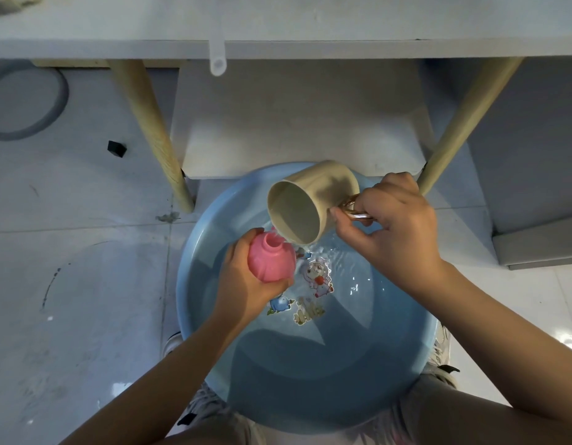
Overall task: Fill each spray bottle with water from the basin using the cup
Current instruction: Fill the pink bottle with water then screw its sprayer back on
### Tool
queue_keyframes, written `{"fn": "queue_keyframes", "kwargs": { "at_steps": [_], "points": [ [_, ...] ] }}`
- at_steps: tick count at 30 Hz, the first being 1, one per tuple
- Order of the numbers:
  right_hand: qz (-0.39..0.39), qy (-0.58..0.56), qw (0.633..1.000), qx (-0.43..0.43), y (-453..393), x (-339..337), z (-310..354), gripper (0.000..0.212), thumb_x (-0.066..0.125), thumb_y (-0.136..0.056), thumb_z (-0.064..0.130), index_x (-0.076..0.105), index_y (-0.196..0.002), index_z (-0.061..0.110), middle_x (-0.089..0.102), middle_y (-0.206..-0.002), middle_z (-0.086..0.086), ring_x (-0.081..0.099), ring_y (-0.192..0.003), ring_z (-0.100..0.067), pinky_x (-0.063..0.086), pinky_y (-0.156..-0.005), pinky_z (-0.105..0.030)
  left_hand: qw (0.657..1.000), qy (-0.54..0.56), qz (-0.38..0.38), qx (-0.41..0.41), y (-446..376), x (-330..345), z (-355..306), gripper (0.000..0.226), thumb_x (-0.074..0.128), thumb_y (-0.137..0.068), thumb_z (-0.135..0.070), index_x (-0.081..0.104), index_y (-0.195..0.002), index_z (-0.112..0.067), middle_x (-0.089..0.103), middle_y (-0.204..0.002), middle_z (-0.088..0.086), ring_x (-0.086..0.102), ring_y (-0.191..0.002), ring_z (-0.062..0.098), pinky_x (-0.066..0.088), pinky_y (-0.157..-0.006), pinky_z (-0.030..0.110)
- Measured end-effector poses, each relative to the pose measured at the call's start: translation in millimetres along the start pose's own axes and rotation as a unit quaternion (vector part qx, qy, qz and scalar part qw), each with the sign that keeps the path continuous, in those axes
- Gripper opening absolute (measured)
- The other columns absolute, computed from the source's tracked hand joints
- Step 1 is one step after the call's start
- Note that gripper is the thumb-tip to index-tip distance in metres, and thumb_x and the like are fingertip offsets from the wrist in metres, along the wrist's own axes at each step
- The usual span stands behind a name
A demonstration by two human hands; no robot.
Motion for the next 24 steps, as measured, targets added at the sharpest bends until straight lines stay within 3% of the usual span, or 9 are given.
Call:
{"fn": "queue_keyframes", "kwargs": {
  "at_steps": [3,12,20,24],
  "points": [
    [-0.004,0.001,1.0,-0.014,-1.3,-1.3,2.0,0.035,0.067,-0.081,0.018,0.051,-0.052,0.005,0.05,-0.05,-0.004,0.038,-0.062,-0.016,0.029,-0.068,-0.022,1.0,0.003,0.001,-0.002,0.4,0.5,0.1,0.092,0.092,-0.051,-0.028,0.041,-0.126,-0.039,0.05,-0.125,-0.008,0.051,-0.109,0.01,0.047,-0.082,0.022],
    [-0.005,0.0,0.999,-0.034,-4.3,-3.8,5.5,0.034,0.068,-0.081,0.017,0.052,-0.053,0.004,0.051,-0.051,-0.005,0.038,-0.062,-0.017,0.032,-0.068,-0.027,1.0,0.007,0.006,-0.006,0.7,1.9,-2.3,0.091,0.092,-0.052,-0.024,0.039,-0.125,-0.039,0.047,-0.126,-0.007,0.049,-0.109,0.01,0.041,-0.076,0.01],
    [-0.008,0.005,0.999,-0.054,-3.7,-4.0,6.9,0.034,0.069,-0.081,0.017,0.053,-0.054,0.004,0.052,-0.051,-0.005,0.037,-0.063,-0.018,0.03,-0.069,-0.026,1.0,-0.001,0.007,-0.011,0.5,1.7,-0.4,0.096,0.092,-0.051,-0.026,0.041,-0.131,-0.034,0.048,-0.128,-0.005,0.05,-0.112,0.013,0.05,-0.089,0.031],
    [-0.011,0.006,0.998,-0.069,-4.8,-4.7,10.3,0.033,0.071,-0.08,0.015,0.054,-0.054,0.003,0.054,-0.053,-0.006,0.038,-0.064,-0.018,0.033,-0.068,-0.028,1.0,0.009,0.008,-0.01,1.0,1.8,-0.7,0.092,0.092,-0.051,-0.023,0.041,-0.127,-0.038,0.048,-0.126,-0.007,0.05,-0.11,0.01,0.047,-0.083,0.021]
  ]
}}
Point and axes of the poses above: each hand's wrist, its own y-axis away from the middle knuckle, its own x-axis out of the palm, z = x × y, the point moved 6 cm from there along -y, towards the middle knuckle
